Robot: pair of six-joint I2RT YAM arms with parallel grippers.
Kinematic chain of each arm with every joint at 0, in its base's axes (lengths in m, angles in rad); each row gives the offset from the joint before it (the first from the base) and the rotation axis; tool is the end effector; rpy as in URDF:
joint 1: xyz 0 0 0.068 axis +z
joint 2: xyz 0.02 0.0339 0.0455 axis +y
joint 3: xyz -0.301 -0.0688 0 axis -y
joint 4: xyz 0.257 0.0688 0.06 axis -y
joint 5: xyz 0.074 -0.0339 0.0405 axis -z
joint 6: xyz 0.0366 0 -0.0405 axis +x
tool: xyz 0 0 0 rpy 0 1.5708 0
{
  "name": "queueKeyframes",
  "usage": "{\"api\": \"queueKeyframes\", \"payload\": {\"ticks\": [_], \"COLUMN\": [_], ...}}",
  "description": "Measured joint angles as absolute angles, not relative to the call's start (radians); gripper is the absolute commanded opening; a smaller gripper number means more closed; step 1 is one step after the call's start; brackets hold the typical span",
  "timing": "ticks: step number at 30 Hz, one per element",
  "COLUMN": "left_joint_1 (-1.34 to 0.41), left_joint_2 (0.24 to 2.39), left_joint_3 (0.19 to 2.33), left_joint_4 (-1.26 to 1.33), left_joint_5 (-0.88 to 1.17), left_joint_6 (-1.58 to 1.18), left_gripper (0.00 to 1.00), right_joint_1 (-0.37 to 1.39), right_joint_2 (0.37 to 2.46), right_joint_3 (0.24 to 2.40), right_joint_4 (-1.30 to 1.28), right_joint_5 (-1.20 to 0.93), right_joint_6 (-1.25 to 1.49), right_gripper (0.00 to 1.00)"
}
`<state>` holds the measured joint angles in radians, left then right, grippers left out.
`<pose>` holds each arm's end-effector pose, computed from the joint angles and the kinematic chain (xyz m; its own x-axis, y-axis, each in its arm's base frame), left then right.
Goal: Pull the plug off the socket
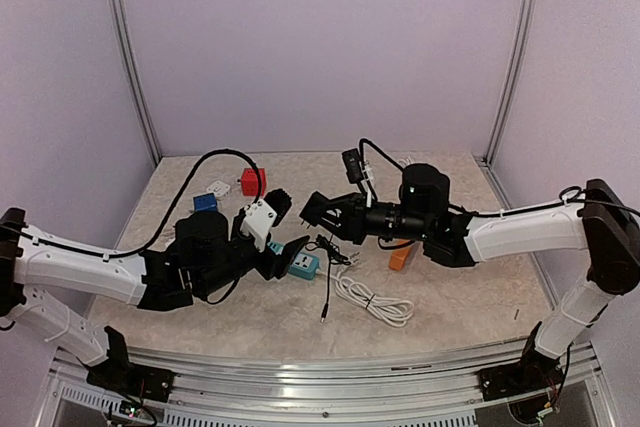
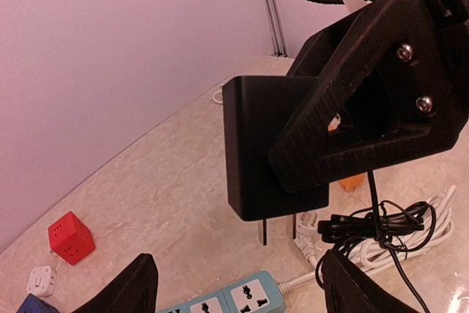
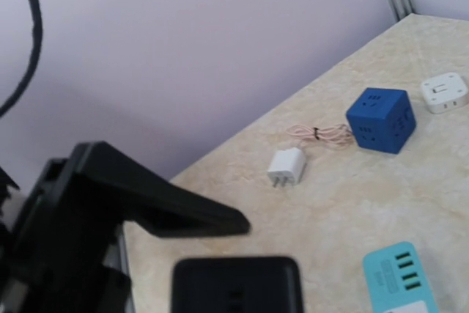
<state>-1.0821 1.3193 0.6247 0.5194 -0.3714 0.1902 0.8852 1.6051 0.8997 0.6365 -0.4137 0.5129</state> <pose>0.1467 -0.2475 0.2678 0.0435 0.2935 -0.9550 0.6586 0.7103 0.2483 0.2242 0.2974 0.2860 -0.5104 0.0857 -0.8557 -0.8174 0.2608 0.5137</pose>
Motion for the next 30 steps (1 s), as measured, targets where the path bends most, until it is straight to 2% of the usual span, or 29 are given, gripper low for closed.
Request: {"api": "queueKeyframes", "payload": {"ticks": [12,22,30], "left_joint_1": [-1.112,-1.113,-1.113], "left_joint_2": [1.392,1.411,1.421], "left_joint_3": [0.678,0.701,0.717], "left_joint_4": [0.54,0.548,0.544], "left_joint_5": [-0.4,-0.399,-0.402], "left_joint_6": [0.243,0.257,0.265], "left_gripper": [0.6,0.58,0.43], "right_joint_1": [0.888,0.897,0.903], "right_joint_2": [1.629,1.668,1.674], "right_joint_3": [0.889,0.889,0.889], "right_joint_4": [0.705,0.746,0.762], "right_joint_5": [-0.434,-0.446,-0.453], "right_joint_6": [0.569,0.598,0.613], "right_gripper": [0.18,0.19,0.22]}}
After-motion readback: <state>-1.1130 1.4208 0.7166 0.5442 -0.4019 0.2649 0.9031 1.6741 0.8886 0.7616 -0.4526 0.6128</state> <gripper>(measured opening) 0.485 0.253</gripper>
